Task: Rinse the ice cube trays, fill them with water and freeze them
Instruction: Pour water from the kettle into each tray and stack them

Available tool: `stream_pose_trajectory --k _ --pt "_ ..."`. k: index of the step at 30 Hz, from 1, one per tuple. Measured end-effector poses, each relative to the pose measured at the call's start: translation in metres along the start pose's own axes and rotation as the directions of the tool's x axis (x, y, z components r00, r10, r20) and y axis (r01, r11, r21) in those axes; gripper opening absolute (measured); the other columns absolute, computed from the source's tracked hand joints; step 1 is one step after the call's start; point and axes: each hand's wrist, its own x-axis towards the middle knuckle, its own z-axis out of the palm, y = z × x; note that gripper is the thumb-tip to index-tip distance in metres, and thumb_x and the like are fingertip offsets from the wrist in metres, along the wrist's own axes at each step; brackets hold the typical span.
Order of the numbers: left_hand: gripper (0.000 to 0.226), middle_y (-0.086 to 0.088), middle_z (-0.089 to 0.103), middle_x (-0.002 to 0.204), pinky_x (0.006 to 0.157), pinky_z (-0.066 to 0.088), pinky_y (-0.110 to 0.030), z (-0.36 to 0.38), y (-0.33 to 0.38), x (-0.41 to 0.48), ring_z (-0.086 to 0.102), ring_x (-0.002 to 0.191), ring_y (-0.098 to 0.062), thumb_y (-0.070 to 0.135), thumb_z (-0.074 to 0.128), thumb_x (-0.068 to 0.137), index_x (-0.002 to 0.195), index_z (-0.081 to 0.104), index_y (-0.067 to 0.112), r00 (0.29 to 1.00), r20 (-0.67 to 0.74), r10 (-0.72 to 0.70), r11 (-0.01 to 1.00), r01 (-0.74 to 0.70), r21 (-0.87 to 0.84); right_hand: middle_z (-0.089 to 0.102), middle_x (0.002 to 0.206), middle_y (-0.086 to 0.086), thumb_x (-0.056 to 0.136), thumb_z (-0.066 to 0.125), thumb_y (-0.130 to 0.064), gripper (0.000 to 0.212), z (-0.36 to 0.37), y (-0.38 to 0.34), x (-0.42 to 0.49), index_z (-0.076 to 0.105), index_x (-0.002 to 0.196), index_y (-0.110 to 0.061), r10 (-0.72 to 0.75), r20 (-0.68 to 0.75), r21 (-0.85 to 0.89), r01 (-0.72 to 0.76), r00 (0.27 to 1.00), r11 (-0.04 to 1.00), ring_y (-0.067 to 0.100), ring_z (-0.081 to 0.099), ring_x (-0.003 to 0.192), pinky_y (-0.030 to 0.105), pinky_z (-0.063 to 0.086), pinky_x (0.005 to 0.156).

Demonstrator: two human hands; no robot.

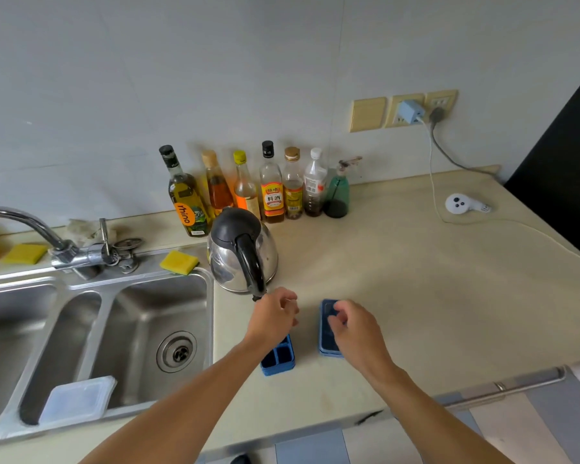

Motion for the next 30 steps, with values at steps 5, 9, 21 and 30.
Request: stream_pose_trajectory --k 5,9,21,30 --pt "0.015 0.004 0.070 0.098 0.064 0.045 -0.018 -0.037 -0.037 -0.006 0.061 0.082 -0.013 0.016 0.055 0.098 0.099 0.069 0.021 0.982 -0.188 0.036 0.976 0.006 0.216 0.066 0.115 0.001 0.102 0.058 -0.027 0.027 0.041 -0.033 -0.005 0.061 0.124 -0.012 0.041 0.252 -0.027 -0.036 0.967 0.999 0.015 0.061 0.096 0.024 0.044 0.074" --pt "0.035 -0.002 0.061 0.125 0.087 0.047 -0.026 -0.048 -0.054 -0.002 0.059 0.107 -0.018 0.020 0.059 0.099 0.134 0.060 0.018 0.992 -0.112 -0.052 0.968 0.078 0.240 0.062 0.097 0.001 0.100 0.058 -0.024 0.011 0.068 -0.034 -0.006 0.054 0.096 -0.015 0.129 0.308 -0.151 -0.086 0.943 0.985 0.013 0.057 0.078 0.024 0.041 0.059" --pt "0.024 -0.013 0.067 0.112 0.086 0.060 -0.047 -0.048 -0.050 0.010 0.068 0.099 -0.036 0.005 0.057 0.096 0.117 0.068 0.008 0.985 0.004 -0.171 0.977 0.169 0.130 0.068 0.103 0.017 0.095 0.047 0.007 0.021 0.077 -0.039 -0.009 0.058 0.106 -0.006 0.289 0.297 0.070 -0.323 0.910 0.944 0.022 0.061 0.068 0.028 0.054 0.058" --pt "0.022 -0.013 0.063 0.106 0.048 0.053 -0.021 -0.047 -0.045 0.005 0.067 0.076 -0.026 -0.004 0.051 0.092 0.099 0.063 0.013 0.960 0.046 -0.275 0.961 0.276 -0.022 0.067 0.103 0.019 0.092 0.040 0.008 0.027 0.065 -0.044 -0.011 0.059 0.101 -0.007 0.334 0.301 0.057 -0.366 0.893 0.929 0.027 0.059 0.065 0.028 0.057 0.052"
